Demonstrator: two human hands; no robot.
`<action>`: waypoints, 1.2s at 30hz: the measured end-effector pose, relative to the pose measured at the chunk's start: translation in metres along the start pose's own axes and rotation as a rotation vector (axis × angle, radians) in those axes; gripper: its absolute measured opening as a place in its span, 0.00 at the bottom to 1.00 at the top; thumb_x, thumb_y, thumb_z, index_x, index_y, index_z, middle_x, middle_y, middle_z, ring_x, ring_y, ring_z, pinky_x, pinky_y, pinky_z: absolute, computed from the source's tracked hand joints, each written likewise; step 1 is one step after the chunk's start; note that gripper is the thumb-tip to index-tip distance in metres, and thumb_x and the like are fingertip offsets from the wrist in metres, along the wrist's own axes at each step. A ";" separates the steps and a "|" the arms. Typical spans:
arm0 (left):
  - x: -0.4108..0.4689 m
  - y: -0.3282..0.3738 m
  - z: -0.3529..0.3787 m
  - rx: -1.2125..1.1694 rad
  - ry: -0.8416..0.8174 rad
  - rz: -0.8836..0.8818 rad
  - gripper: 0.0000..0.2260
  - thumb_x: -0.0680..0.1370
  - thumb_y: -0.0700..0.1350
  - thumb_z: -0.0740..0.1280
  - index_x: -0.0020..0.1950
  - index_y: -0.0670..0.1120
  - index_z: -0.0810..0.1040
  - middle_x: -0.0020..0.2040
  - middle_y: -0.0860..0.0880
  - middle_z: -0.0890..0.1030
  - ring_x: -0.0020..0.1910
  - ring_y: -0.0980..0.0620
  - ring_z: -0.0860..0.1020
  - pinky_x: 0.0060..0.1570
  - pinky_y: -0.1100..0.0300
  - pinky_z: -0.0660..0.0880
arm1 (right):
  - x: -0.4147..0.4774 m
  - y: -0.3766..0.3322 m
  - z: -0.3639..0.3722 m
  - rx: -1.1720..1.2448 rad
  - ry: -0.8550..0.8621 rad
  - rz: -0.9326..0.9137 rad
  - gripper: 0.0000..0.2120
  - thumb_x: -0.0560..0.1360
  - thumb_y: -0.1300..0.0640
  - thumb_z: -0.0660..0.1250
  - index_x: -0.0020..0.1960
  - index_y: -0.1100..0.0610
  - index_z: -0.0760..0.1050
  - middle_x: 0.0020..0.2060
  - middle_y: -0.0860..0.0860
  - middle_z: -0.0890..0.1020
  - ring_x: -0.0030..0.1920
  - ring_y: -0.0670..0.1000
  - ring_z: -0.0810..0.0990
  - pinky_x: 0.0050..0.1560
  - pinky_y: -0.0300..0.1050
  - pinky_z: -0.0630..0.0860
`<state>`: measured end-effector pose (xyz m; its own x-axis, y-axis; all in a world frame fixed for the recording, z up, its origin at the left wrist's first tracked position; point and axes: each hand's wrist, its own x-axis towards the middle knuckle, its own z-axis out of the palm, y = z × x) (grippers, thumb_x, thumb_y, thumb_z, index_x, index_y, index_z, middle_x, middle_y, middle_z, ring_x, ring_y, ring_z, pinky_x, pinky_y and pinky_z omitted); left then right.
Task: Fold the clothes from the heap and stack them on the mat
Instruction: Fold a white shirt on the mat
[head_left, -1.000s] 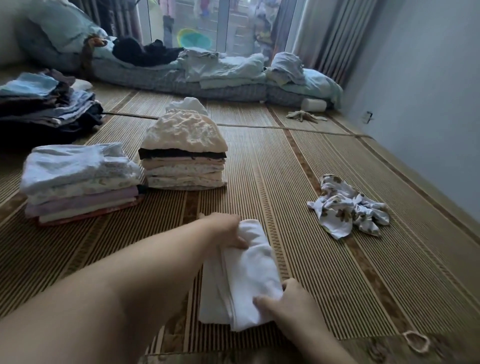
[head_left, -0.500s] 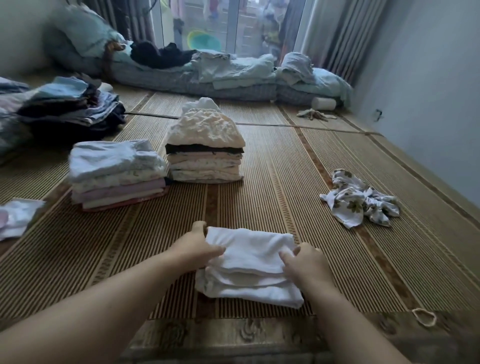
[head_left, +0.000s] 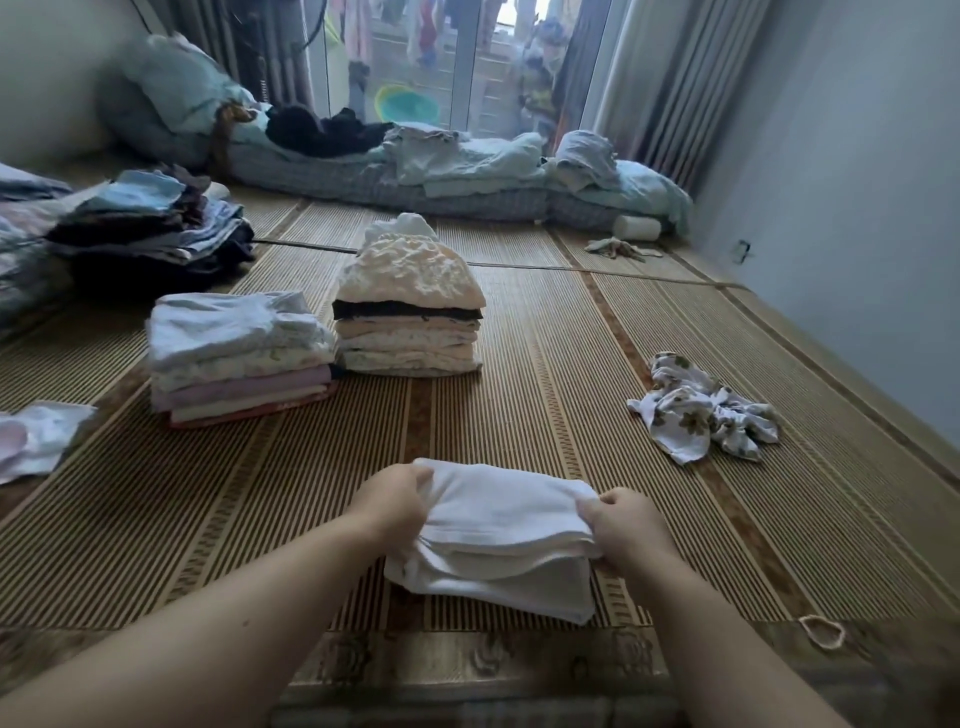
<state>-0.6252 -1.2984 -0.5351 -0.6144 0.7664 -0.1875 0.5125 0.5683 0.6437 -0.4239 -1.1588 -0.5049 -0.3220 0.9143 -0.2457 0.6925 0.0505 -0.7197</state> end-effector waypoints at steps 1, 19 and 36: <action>0.001 -0.002 -0.001 0.006 -0.038 0.007 0.15 0.76 0.35 0.57 0.43 0.55 0.73 0.44 0.52 0.72 0.39 0.57 0.70 0.39 0.66 0.65 | -0.004 0.005 0.000 -0.018 -0.029 0.013 0.06 0.75 0.54 0.64 0.43 0.56 0.74 0.40 0.55 0.79 0.38 0.54 0.79 0.30 0.44 0.75; -0.016 -0.008 -0.016 -0.315 -0.288 -0.068 0.41 0.74 0.45 0.71 0.78 0.58 0.48 0.65 0.51 0.72 0.54 0.54 0.73 0.50 0.63 0.76 | 0.002 0.001 0.026 -0.088 -0.159 -0.103 0.28 0.74 0.59 0.67 0.70 0.53 0.60 0.57 0.58 0.77 0.46 0.56 0.80 0.39 0.45 0.77; 0.060 -0.116 -0.292 -0.695 0.392 0.038 0.31 0.75 0.27 0.62 0.76 0.46 0.63 0.64 0.42 0.76 0.53 0.41 0.78 0.56 0.41 0.74 | 0.064 -0.339 0.175 0.032 -0.427 -0.741 0.38 0.71 0.64 0.71 0.74 0.42 0.61 0.59 0.54 0.71 0.43 0.52 0.77 0.32 0.38 0.77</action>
<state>-0.8962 -1.4059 -0.4044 -0.8365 0.5468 0.0350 0.1249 0.1281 0.9839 -0.7922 -1.1877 -0.3902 -0.9047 0.4192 0.0766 0.1904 0.5585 -0.8074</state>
